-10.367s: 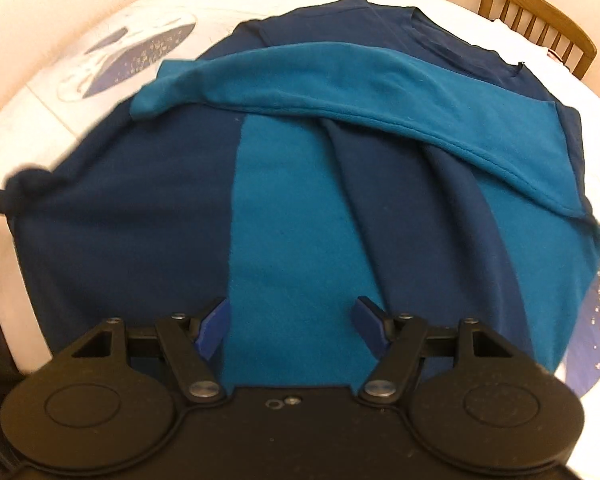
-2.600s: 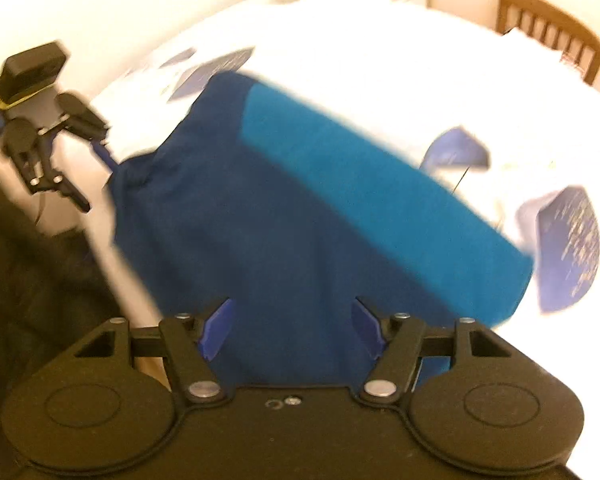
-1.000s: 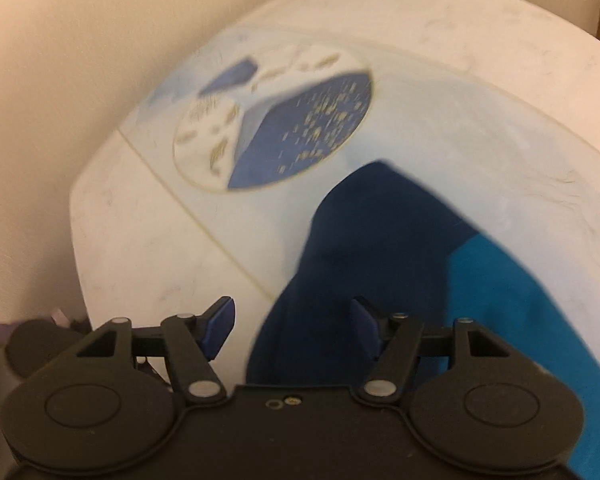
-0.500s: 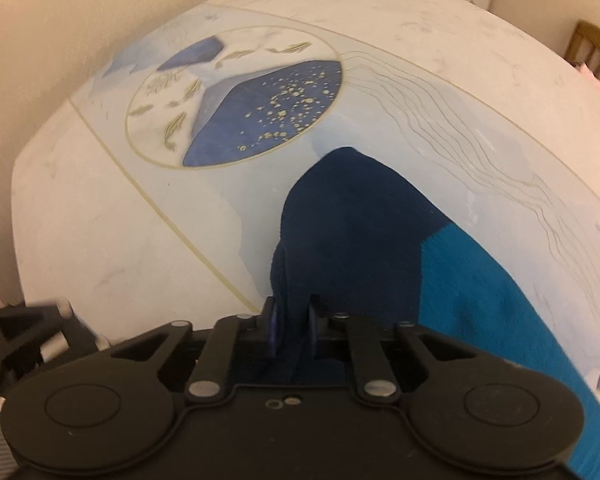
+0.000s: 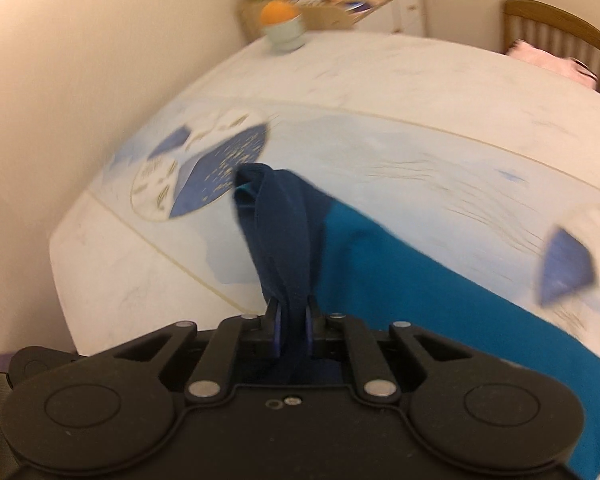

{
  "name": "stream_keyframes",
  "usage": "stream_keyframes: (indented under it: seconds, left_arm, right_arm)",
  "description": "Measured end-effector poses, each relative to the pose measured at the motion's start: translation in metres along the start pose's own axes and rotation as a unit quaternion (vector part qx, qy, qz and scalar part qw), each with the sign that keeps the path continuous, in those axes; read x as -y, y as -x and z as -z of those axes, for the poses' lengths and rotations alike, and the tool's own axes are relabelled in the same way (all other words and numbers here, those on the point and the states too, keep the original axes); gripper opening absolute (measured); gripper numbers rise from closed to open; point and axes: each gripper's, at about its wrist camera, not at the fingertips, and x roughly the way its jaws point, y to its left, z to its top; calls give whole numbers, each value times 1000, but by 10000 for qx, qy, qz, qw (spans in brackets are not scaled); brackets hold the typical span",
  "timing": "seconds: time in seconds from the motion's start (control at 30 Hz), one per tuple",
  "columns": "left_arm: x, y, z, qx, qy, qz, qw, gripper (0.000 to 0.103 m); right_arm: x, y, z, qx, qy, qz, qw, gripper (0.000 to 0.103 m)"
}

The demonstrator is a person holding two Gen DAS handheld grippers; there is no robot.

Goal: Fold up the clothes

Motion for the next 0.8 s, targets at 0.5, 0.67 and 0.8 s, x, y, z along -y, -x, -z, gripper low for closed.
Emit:
stream_keyframes:
  seconds: [0.5,0.67,0.8]
  left_arm:
    - [164,-44,-42,-72,-1153,1102,9872,13]
    - [178,-71,-36,-379,-1226,1110,9855,13]
    - [176,-70,-36,-378,-1249,1146,9848,20]
  right_arm:
    - [161,100,94,580,-1680,359,9834,103]
    - [196,77,120,326,-1873,506,9805,103]
    - [198,75,124,350,-1745,402,9832,103]
